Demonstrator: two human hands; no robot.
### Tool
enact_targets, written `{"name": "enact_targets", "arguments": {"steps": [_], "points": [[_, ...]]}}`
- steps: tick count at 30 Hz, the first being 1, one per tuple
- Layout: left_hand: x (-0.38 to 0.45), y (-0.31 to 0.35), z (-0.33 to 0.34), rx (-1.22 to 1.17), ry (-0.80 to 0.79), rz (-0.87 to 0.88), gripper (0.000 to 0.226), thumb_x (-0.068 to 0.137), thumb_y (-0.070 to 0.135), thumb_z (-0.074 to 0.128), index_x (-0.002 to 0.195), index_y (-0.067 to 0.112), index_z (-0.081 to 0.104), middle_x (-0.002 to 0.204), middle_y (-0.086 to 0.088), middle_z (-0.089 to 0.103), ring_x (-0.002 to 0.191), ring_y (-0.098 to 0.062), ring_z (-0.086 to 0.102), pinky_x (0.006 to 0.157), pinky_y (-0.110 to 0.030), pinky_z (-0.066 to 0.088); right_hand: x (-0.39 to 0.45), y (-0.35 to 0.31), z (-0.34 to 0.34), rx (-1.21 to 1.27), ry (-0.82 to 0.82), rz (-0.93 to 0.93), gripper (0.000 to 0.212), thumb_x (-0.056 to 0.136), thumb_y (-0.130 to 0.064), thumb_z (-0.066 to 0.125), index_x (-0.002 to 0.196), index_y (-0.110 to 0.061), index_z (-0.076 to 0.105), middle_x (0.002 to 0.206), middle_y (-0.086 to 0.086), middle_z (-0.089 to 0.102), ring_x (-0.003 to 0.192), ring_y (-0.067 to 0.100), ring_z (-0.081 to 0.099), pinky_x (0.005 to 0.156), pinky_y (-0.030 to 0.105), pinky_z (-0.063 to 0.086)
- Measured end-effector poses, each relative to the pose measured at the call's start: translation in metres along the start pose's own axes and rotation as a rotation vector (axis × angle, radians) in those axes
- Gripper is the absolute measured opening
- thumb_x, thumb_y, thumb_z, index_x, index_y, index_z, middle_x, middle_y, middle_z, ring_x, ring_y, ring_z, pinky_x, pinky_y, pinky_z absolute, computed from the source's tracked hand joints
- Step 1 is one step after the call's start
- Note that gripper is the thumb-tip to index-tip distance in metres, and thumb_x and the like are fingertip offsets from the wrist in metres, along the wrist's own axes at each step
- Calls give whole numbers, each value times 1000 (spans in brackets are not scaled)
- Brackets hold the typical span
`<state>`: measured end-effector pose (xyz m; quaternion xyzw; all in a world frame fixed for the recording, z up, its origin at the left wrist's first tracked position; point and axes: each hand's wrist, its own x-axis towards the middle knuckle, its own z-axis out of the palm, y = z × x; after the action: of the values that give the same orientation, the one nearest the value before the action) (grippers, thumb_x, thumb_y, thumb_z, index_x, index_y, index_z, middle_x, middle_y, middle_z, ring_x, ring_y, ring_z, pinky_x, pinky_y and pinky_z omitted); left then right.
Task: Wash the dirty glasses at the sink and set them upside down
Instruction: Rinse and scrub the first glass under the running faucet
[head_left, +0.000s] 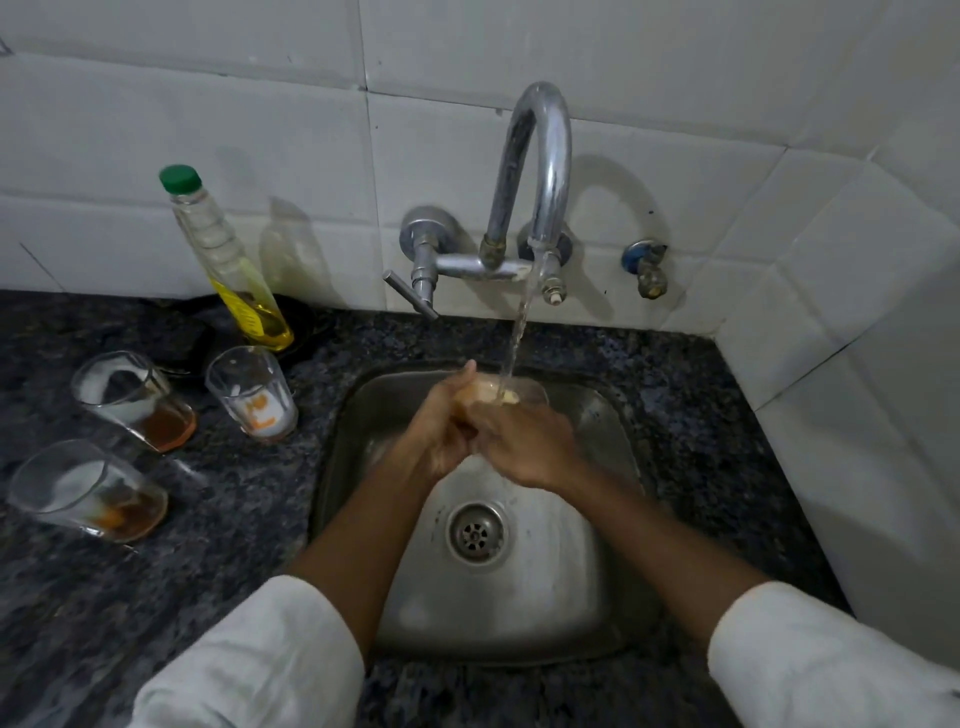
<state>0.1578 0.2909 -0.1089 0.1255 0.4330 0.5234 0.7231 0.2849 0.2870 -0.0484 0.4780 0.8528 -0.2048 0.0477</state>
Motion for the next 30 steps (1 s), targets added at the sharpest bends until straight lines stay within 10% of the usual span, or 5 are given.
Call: {"name": "enact_targets", "arguments": {"steps": [12, 17, 21, 26, 30], "points": [[1, -25, -2, -367, -6, 80, 39, 93, 34, 52, 88, 3, 76, 82, -15, 73, 77, -23, 73, 66, -32, 60, 10, -22, 3, 339, 108, 1, 20, 96, -24, 45, 94, -17, 64, 92, 8, 65, 87, 23, 62, 75, 37, 52], [0, -4, -3, -79, -2, -34, 66, 87, 43, 64, 131, -6, 57, 130, -26, 61, 116, -34, 61, 108, -48, 45, 11, -2, 8, -225, 4, -21, 34, 95, -34, 43, 125, -26, 57, 129, 6, 58, 119, 30, 52, 85, 39, 40], [-9, -14, 14, -262, 11, 25, 51, 98, 45, 46, 96, 0, 70, 91, -15, 75, 86, -21, 74, 81, -33, 61, 14, -23, -1, 418, 161, 17, 22, 96, -26, 46, 90, -18, 66, 92, 5, 65, 89, 22, 62, 74, 31, 47], [-8, 7, 23, -130, 30, -91, 55, 99, 47, 47, 93, -2, 71, 85, -20, 75, 81, -29, 71, 82, -42, 54, 11, -3, -11, -281, -9, -68, 36, 94, -29, 49, 128, -20, 50, 126, 9, 57, 113, 29, 54, 81, 40, 43], [-10, -6, 27, -328, -23, -15, 48, 100, 38, 44, 113, -3, 66, 108, -23, 72, 94, -31, 72, 77, -41, 60, 24, -13, -11, 385, 189, 139, 22, 95, -25, 46, 81, -15, 60, 82, 6, 59, 79, 22, 56, 70, 35, 41]]}}
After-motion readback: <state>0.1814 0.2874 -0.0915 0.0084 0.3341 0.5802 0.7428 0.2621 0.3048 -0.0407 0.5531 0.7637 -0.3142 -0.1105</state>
